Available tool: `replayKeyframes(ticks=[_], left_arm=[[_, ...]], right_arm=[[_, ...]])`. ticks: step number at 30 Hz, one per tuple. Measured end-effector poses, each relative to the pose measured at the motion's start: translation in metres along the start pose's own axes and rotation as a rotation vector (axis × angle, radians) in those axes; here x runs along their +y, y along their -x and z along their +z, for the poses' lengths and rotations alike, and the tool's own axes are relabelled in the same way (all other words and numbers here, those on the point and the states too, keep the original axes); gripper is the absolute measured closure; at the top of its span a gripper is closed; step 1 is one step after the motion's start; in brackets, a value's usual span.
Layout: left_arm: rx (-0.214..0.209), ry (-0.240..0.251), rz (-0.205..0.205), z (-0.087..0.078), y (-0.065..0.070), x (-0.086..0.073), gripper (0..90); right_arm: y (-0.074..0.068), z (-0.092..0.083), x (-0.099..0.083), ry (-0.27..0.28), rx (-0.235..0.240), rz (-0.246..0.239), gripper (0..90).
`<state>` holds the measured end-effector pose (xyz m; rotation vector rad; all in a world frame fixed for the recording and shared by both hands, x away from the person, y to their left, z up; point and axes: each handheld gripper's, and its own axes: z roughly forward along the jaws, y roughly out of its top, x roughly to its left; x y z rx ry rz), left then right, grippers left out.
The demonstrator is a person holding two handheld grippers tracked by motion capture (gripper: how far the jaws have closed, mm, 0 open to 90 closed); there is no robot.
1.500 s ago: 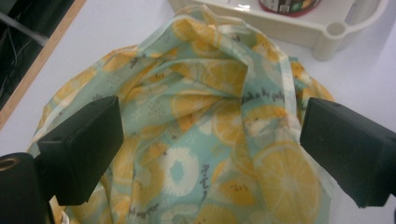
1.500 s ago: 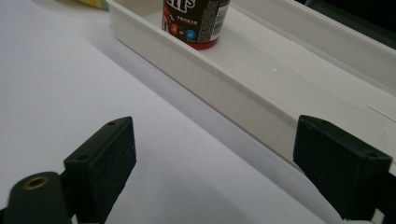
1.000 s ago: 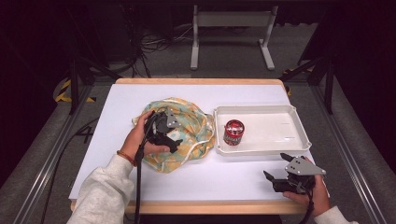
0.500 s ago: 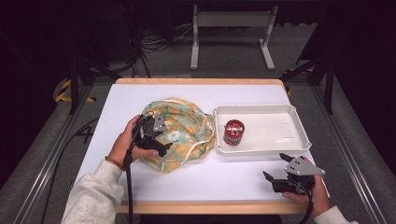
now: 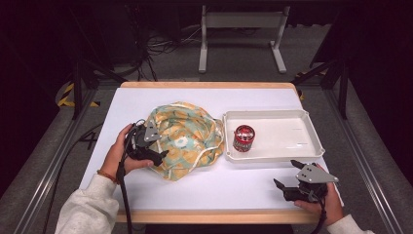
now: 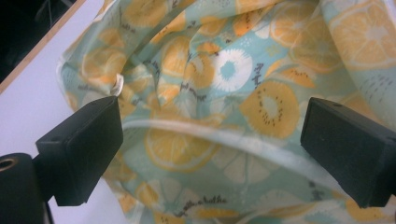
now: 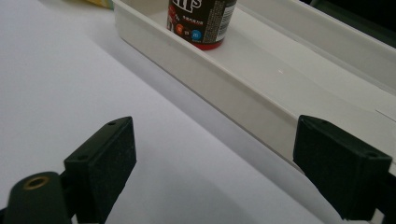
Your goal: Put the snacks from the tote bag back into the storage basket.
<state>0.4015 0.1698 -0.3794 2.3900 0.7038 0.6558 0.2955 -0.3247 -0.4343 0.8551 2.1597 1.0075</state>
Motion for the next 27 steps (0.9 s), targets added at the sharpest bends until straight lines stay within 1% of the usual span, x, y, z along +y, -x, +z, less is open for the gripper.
replayKeyframes(ticks=[3,7,10,11,12,14,15,16,18,20,22,23,25,27], left_arm=[[0.012,0.001,-0.014,-0.004,-0.003,-0.008,6.6],[0.01,0.013,-0.043,-0.009,-0.008,-0.021,6.6],[0.018,0.003,-0.051,-0.012,-0.012,-0.031,6.5],[0.031,-0.007,-0.049,-0.014,-0.013,-0.035,6.4],[0.035,-0.008,-0.053,-0.016,-0.014,-0.038,6.4],[0.024,0.005,-0.071,-0.018,-0.015,-0.045,6.4],[0.025,0.005,-0.076,-0.02,-0.015,-0.05,6.4],[0.025,0.005,-0.076,-0.02,-0.015,-0.05,6.4],[0.03,0.006,-0.077,-0.022,-0.015,-0.056,6.3],[0.031,0.006,-0.092,-0.023,-0.015,-0.064,6.3],[0.036,0.007,-0.096,-0.025,-0.016,-0.071,6.1],[0.04,0.008,-0.103,-0.027,-0.017,-0.074,6.2],[0.029,0.021,-0.129,-0.029,-0.018,-0.082,6.1],[0.039,0.032,-0.14,-0.03,-0.019,-0.09,5.9]], right_arm=[[-0.001,0.0,0.0,-0.002,0.001,-0.004,13.9],[-0.001,0.0,0.001,0.001,-0.001,-0.006,13.8],[-0.001,0.001,0.001,0.0,-0.002,-0.007,13.8],[-0.001,0.001,0.001,-0.003,-0.001,-0.006,13.8],[-0.001,0.001,0.001,-0.004,0.001,-0.008,13.8],[-0.002,0.001,0.001,-0.005,0.001,-0.01,13.8],[-0.002,0.001,0.001,-0.005,0.001,-0.01,13.8],[-0.002,0.001,0.001,-0.005,0.001,-0.01,13.8],[-0.001,0.001,0.001,-0.004,0.001,-0.008,13.8],[-0.001,0.001,0.001,-0.005,0.001,-0.009,13.8],[-0.002,0.002,0.002,-0.006,0.002,-0.012,13.8],[-0.002,0.002,0.002,-0.005,0.002,-0.014,13.8],[-0.002,0.001,0.002,-0.004,0.002,-0.014,13.8],[-0.002,0.001,0.002,-0.003,0.0,-0.014,13.8]])
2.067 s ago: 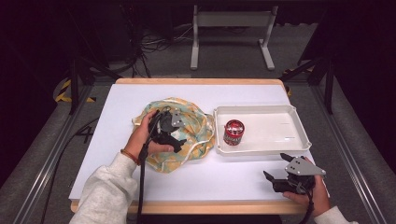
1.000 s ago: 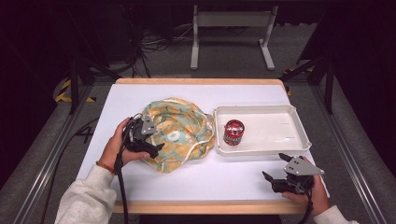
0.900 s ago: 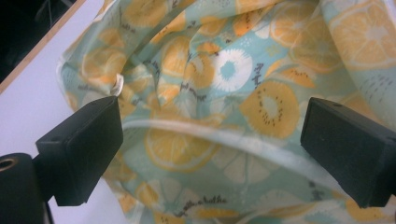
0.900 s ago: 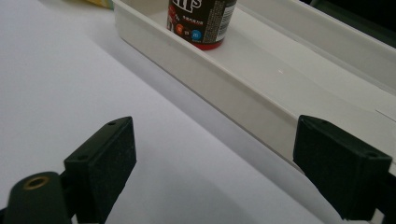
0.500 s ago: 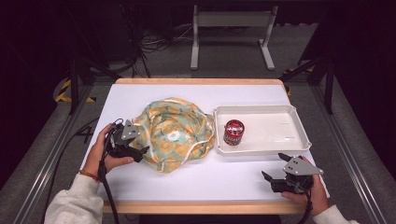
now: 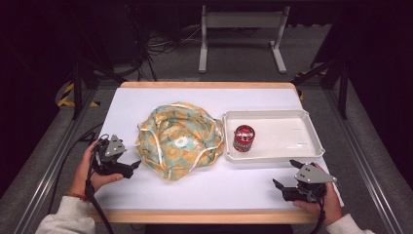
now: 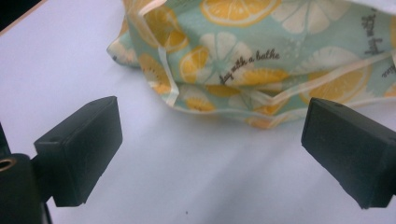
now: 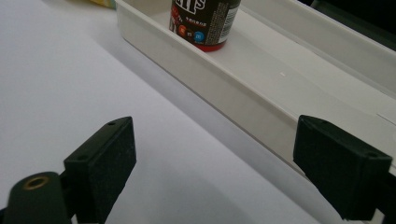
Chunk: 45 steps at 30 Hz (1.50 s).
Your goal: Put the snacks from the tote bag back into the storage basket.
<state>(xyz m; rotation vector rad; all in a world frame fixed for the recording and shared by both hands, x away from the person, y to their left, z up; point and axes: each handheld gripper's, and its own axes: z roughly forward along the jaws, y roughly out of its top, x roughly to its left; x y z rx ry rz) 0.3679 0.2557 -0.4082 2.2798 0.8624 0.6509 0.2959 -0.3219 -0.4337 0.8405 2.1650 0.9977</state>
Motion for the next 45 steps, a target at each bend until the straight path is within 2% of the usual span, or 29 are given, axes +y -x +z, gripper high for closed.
replayKeyframes(ticks=[2,4,7,14,18,20,22,27,30,32,39,45], left_arm=[[-0.013,0.006,-0.018,-0.002,-0.002,-0.009,5.7],[0.001,0.016,-0.029,-0.003,-0.002,-0.016,5.7],[-0.005,0.048,-0.046,-0.005,-0.002,-0.026,5.8],[-0.017,0.082,-0.084,-0.001,0.0,-0.042,5.9],[-0.015,0.113,-0.129,0.0,0.002,-0.054,6.0],[-0.014,0.131,-0.164,0.0,0.004,-0.059,5.7],[-0.029,0.16,-0.193,0.0,0.008,-0.062,5.8],[0.001,0.153,-0.203,0.003,0.011,-0.062,5.7],[-0.008,0.171,-0.21,0.003,0.012,-0.061,5.9],[-0.019,0.161,-0.207,0.003,0.012,-0.061,5.8],[-0.027,0.17,-0.21,0.001,0.013,-0.061,5.8],[-0.022,0.17,-0.195,0.0,0.013,-0.059,5.8]], right_arm=[[0.0,0.0,0.0,0.0,-0.001,0.002,13.8],[0.0,0.0,0.0,0.0,-0.001,0.001,13.8],[0.0,0.0,0.0,0.002,-0.002,-0.001,13.7],[-0.001,0.0,0.001,0.0,0.001,-0.003,13.8],[-0.001,0.0,0.0,0.0,0.0,-0.004,13.7],[-0.001,0.0,0.001,0.0,0.0,-0.005,13.7],[-0.001,0.0,0.001,-0.002,-0.002,-0.007,13.6],[-0.001,0.0,0.002,-0.001,-0.003,-0.014,13.5],[-0.001,0.001,0.003,-0.003,-0.003,-0.018,13.5],[-0.001,0.001,0.003,-0.001,-0.009,-0.022,13.3],[0.0,0.0,0.003,-0.001,-0.009,-0.015,13.3],[0.0,0.001,0.003,-0.003,-0.007,-0.018,13.3]])
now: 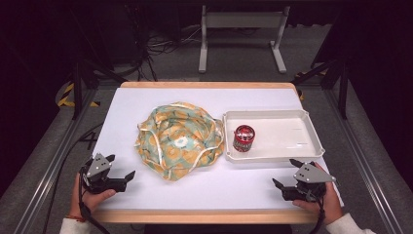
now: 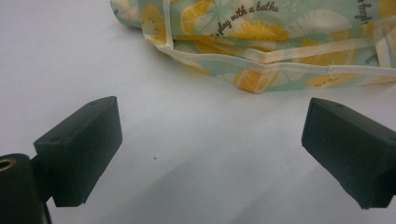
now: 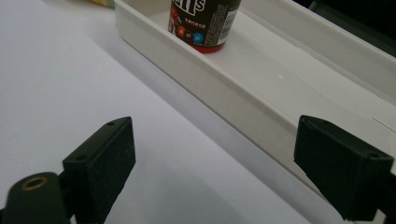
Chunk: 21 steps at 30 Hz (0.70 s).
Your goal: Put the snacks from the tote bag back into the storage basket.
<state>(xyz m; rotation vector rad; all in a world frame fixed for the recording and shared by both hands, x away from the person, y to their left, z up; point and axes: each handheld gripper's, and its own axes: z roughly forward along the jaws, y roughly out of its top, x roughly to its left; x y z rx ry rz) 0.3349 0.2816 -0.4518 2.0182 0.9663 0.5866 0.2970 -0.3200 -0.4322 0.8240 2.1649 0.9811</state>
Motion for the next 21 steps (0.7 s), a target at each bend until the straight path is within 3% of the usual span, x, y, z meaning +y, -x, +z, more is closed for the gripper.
replayKeyframes(ticks=[21], left_arm=[[-0.006,-0.026,0.048,-0.001,0.01,0.019,6.0]], right_arm=[[0.004,0.003,0.0,0.003,0.012,0.008,13.6]])
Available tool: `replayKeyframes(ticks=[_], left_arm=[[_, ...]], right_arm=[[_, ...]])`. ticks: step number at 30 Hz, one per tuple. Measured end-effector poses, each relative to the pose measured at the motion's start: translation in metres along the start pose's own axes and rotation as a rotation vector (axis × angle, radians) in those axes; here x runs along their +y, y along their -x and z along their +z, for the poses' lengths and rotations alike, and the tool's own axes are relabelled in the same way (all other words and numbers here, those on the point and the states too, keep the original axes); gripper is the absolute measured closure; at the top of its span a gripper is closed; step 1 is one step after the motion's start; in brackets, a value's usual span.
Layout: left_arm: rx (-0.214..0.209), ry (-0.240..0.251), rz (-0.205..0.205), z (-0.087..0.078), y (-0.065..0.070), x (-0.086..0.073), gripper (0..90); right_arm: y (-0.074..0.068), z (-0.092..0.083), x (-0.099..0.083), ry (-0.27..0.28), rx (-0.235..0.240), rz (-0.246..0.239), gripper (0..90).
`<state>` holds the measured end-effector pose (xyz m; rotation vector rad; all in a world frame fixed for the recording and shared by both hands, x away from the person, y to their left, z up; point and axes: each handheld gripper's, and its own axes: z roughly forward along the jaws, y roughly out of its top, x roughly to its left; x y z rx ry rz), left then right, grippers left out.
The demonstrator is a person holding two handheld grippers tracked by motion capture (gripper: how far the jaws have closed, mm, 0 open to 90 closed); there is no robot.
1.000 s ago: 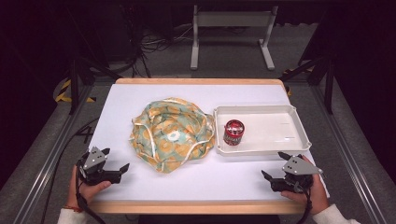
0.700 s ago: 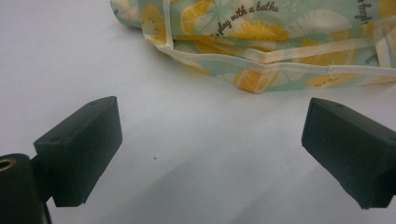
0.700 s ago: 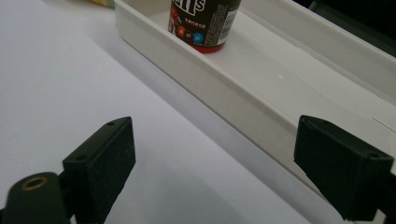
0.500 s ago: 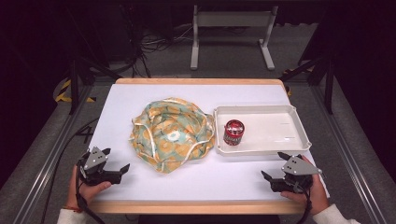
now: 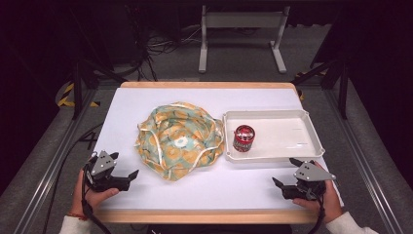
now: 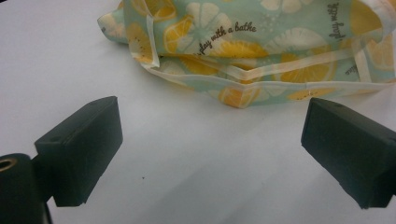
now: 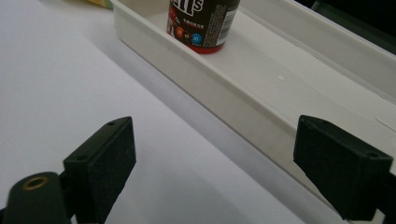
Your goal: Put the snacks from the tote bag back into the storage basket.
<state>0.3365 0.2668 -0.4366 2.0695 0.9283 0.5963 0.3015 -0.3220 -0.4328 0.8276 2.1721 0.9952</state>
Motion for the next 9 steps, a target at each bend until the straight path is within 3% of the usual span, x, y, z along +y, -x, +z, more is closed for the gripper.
replayKeyframes(ticks=[9], left_arm=[[-0.011,-0.021,-0.003,0.0039,0.003,0.003,6.0]], right_arm=[[0.0012,-0.0003,-0.0001,0.004,0.007,0.01,13.7]])
